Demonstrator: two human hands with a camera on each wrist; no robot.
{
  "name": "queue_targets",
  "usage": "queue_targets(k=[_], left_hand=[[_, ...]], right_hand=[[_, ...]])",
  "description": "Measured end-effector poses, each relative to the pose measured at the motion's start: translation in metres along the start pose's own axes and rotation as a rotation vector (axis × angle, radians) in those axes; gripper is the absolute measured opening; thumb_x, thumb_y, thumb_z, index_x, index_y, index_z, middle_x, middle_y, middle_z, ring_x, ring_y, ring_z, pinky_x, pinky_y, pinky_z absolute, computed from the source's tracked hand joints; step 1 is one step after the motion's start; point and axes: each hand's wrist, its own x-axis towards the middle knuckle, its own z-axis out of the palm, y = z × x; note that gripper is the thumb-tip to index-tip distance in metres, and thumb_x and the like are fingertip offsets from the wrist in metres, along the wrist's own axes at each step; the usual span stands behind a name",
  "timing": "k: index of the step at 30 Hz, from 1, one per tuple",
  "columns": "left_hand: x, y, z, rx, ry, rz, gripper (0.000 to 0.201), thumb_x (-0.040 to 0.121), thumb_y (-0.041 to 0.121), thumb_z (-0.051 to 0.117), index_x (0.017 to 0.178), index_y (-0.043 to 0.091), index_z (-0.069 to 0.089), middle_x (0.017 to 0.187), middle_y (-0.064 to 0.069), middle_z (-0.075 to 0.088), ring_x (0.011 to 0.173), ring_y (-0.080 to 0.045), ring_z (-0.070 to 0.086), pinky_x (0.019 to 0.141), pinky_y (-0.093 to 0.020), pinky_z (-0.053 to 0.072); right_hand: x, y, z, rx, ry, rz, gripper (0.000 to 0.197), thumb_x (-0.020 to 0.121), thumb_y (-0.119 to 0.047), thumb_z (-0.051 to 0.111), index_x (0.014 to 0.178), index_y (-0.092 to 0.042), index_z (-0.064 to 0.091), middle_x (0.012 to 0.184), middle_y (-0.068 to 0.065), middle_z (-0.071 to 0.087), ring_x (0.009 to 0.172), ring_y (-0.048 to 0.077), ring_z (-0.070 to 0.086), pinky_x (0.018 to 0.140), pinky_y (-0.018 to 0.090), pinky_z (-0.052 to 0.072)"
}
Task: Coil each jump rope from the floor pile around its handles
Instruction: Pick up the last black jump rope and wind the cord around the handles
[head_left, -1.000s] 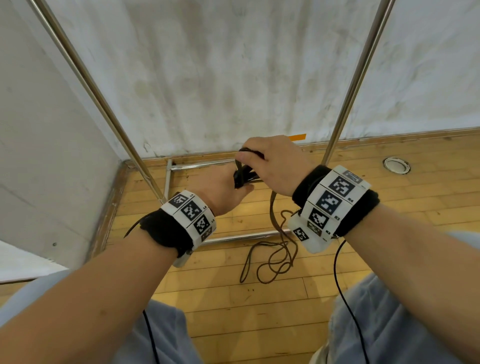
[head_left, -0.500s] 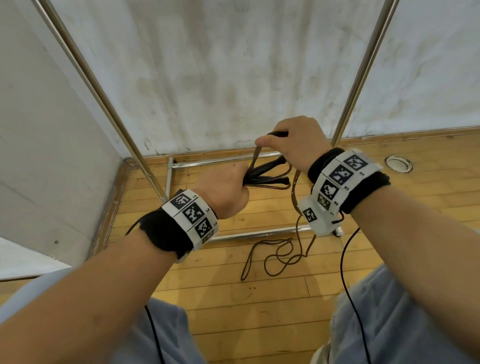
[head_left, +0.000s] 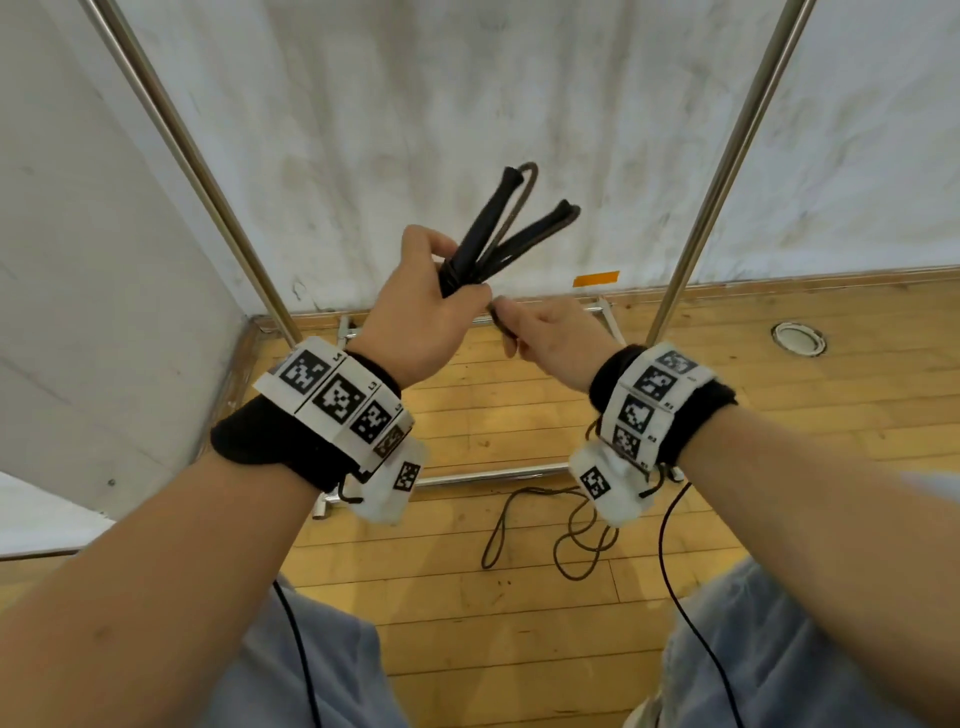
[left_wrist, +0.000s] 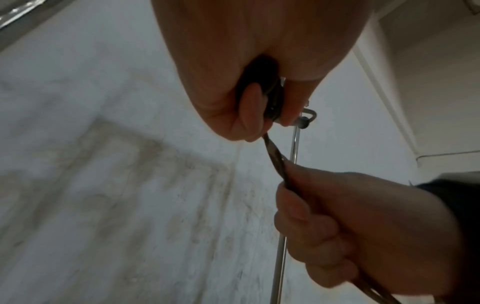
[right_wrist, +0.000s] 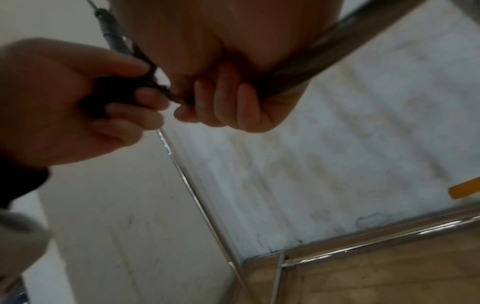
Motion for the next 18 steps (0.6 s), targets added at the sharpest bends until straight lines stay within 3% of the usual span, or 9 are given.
queue_targets(k=[3,8,11,14,16,18], left_hand=[[0.007,-0.008,-0.003,0.057,0.048,-0.017,0.024,0.092,0.023,0.057,0.101,0.017,0.036,0.072,0.004,0.051,0.042,0.004,0.046,0.040,-0.011,0.036],[0.011,-0.018,-0.005,0.210,0.163,0.051,0.016,0.093,0.027,0.057,0.102,0.019,0.046,0.074,0.014,0.051,0.062,0.014,0.050,0.052,-0.003,0.036],[0.008,-0.019,-0.004,0.300,0.199,0.083,0.021,0.095,0.032,0.053,0.110,0.017,0.051,0.073,0.015,0.051,0.062,0.002,0.053,0.053,-0.015,0.040],[0.007,-0.016,-0.005,0.386,0.169,0.096,0.027,0.097,0.034,0.049,0.112,0.012,0.049,0.071,0.013,0.049,0.061,-0.003,0.051,0.049,-0.024,0.037],[0.007,-0.010,-0.004,0.395,0.127,0.120,0.025,0.097,0.034,0.049,0.108,0.012,0.049,0.070,0.010,0.050,0.058,-0.006,0.051,0.047,-0.022,0.035],[0.004,-0.004,0.000,0.382,0.076,0.144,0.023,0.096,0.033,0.050,0.104,0.012,0.050,0.069,0.007,0.052,0.058,-0.008,0.052,0.046,-0.019,0.035]], right_hand=[[-0.006,-0.011,0.019,0.073,0.003,-0.019,0.058,0.098,-0.049,0.030,0.053,-0.017,0.045,0.042,-0.010,0.038,0.039,0.007,0.032,0.042,0.014,0.030],[-0.015,-0.024,0.029,0.051,0.046,-0.118,0.053,0.099,-0.044,0.032,0.059,-0.010,0.037,0.053,0.002,0.031,0.044,0.012,0.025,0.042,0.019,0.023],[-0.012,-0.021,0.025,-0.002,0.123,-0.125,0.043,0.098,-0.039,0.041,0.061,-0.017,0.038,0.052,-0.007,0.034,0.043,0.007,0.029,0.045,0.017,0.026],[-0.009,-0.012,0.016,-0.082,0.277,-0.151,0.017,0.097,-0.031,0.045,0.083,-0.023,0.049,0.060,-0.011,0.047,0.052,0.003,0.043,0.047,0.011,0.034],[-0.006,-0.004,0.011,-0.164,0.278,-0.134,0.021,0.098,-0.029,0.044,0.078,-0.027,0.051,0.059,-0.011,0.046,0.052,0.002,0.043,0.048,0.010,0.033],[-0.004,0.002,0.009,-0.162,0.183,-0.020,0.030,0.098,-0.031,0.045,0.069,-0.028,0.051,0.056,-0.010,0.046,0.049,0.005,0.041,0.048,0.015,0.030]])
